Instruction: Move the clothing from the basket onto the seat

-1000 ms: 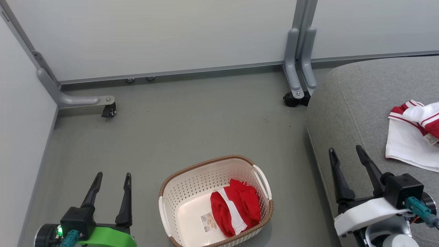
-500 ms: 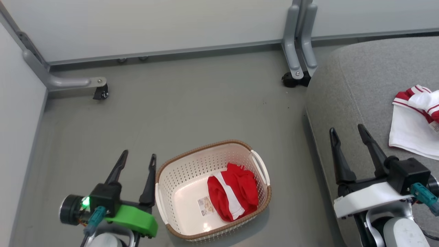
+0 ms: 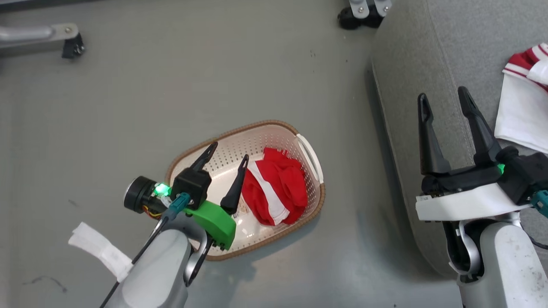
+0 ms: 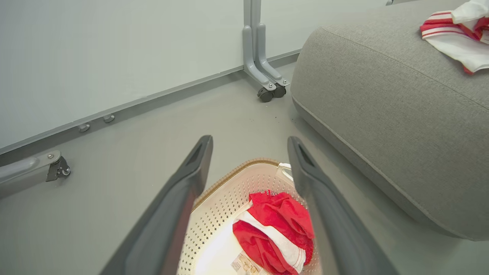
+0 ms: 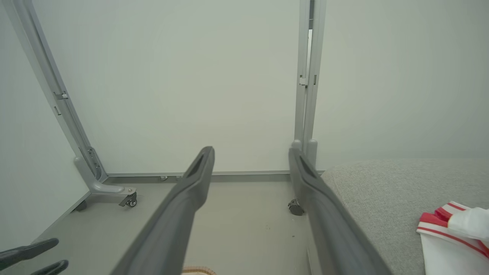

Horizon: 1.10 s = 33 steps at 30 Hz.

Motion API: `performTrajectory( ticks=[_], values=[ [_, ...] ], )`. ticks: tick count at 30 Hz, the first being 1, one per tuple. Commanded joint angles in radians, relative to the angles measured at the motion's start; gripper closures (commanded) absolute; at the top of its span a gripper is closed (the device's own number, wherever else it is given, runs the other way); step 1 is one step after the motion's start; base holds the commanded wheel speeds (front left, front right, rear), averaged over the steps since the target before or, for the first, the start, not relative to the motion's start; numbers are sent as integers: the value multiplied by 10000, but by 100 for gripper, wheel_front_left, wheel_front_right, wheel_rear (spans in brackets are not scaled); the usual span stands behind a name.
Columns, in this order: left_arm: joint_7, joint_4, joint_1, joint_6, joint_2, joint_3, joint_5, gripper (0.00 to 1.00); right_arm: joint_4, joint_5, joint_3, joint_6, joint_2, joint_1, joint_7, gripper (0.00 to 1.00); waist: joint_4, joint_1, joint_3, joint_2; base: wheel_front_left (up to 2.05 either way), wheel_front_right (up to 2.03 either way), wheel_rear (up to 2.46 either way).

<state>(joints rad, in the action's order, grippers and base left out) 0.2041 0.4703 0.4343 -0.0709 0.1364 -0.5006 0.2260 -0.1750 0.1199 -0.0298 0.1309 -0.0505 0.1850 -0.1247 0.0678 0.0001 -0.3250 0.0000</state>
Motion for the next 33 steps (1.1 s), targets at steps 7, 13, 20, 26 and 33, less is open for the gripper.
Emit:
performTrajectory(
  ticks=[7,13,20,26,33],
  values=[
    [-160,1514,1569,-368,-215,-700,-306,0,-47,240,-79,-3,0,852,-509,0,1189,-1,-2555,0,0,0,0],
    [-387,2759,2605,-506,-323,-1077,-340,0,-74,390,-251,-3,4,1303,-824,0,1574,-1,-3676,0,0,0,0],
    [-735,4159,3712,-590,-223,-1456,-261,0,-100,590,-462,-3,4,1757,-1122,0,1982,-1,-4936,0,0,0,0],
    [-1091,5263,4480,-603,-101,-1632,-36,0,-56,797,-709,-3,4,2031,-1312,0,2293,-1,-5767,0,0,0,0],
    [-1263,6307,5018,-604,128,-1675,250,0,-23,957,-1020,-3,2,2178,-1411,0,2641,-1,-6356,0,0,0,0]
  ],
)
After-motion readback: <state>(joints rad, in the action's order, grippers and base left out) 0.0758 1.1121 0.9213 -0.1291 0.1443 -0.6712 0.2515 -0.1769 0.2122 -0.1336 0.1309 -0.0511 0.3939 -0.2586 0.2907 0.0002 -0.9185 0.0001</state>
